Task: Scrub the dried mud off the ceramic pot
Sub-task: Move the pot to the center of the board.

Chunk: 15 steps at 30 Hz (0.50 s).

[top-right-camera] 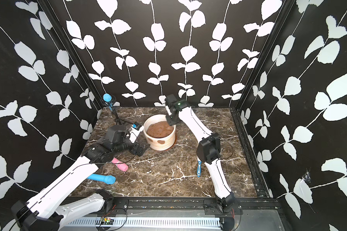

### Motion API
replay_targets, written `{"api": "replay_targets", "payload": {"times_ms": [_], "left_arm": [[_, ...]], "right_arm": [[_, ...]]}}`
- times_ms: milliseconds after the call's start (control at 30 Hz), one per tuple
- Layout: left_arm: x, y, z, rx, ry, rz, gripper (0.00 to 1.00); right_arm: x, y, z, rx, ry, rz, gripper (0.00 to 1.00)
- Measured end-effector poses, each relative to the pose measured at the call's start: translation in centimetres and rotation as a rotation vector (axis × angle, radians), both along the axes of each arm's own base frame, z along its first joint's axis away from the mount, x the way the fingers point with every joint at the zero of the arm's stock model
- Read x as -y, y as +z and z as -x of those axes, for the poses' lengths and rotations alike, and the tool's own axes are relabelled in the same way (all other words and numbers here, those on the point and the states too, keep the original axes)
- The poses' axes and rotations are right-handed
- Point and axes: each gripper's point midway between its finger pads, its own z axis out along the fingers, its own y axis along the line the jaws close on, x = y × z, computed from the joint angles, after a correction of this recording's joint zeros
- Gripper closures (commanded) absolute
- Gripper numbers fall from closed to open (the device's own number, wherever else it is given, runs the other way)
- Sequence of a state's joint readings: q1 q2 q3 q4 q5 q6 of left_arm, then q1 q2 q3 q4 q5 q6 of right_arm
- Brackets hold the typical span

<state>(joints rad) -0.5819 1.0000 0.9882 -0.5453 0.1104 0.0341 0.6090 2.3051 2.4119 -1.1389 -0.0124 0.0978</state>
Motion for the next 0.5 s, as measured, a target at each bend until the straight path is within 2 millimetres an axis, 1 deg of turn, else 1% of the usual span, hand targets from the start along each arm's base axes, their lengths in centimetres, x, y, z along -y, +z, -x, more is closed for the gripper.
{"api": "replay_targets", "payload": {"times_ms": [33,100,200,300,367,500], "left_arm": [[-0.2,0.2,0.1,0.015,0.002,0.003,0.01],[-0.4,0.5,0.2,0.041,0.004,0.01,0.01],[-0.6,0.8,0.4,0.069,0.005,0.016,0.02],[-0.5,1.0,0.3,0.079,0.003,0.019,0.01],[-0.5,0.9,0.2,0.078,0.002,0.017,0.01],[-0.4,0.7,0.1,0.074,0.0,0.011,0.01]], "right_arm": [[-1.0,0.0,0.7,-0.002,0.038,0.0,0.89],[-2.3,-0.1,1.9,-0.005,0.095,0.004,0.83],[-3.2,-0.4,3.0,-0.008,0.137,0.019,0.79],[-3.0,-0.8,3.3,-0.008,0.14,0.049,0.82],[-2.8,-0.5,3.3,0.011,0.135,0.059,0.85],[-1.7,-0.4,3.2,0.048,0.102,0.104,0.86]]}}
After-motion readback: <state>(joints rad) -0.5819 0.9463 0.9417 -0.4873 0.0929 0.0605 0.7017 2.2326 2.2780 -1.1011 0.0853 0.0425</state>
